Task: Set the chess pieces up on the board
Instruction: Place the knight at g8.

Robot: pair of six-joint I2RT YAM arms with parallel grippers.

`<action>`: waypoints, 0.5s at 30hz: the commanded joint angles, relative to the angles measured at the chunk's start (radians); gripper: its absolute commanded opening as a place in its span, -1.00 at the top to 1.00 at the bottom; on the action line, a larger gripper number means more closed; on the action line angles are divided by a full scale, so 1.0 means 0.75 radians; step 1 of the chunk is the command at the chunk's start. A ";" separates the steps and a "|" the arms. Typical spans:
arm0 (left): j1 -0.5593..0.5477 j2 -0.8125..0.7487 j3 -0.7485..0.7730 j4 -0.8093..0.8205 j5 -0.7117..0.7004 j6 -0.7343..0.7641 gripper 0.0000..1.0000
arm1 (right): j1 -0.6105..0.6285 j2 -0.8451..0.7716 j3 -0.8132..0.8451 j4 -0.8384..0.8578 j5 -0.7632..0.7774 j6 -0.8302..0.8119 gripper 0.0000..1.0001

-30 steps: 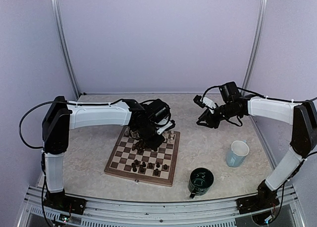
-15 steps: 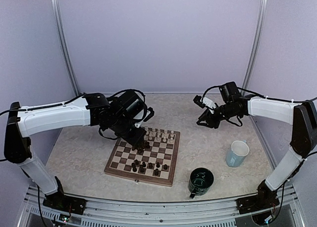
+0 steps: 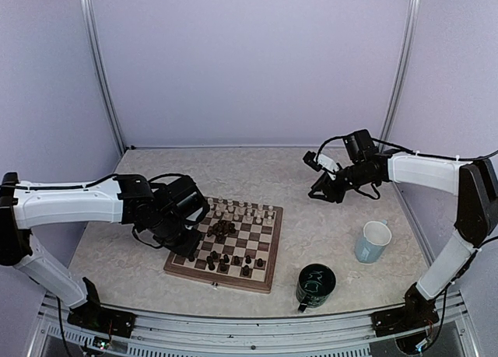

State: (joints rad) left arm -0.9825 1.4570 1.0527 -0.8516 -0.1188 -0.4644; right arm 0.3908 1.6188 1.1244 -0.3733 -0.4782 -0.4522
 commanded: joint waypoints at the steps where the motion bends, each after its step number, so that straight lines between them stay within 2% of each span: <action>1: 0.012 -0.012 -0.031 0.081 0.014 -0.024 0.94 | 0.007 0.009 -0.004 -0.013 -0.017 -0.004 0.43; 15: 0.058 0.104 -0.071 0.123 -0.010 0.012 0.96 | 0.007 0.024 -0.005 -0.014 -0.017 -0.007 0.43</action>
State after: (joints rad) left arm -0.9436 1.5234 1.0115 -0.7803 -0.1150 -0.4656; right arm 0.3908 1.6226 1.1244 -0.3740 -0.4789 -0.4522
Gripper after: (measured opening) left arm 0.072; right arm 0.284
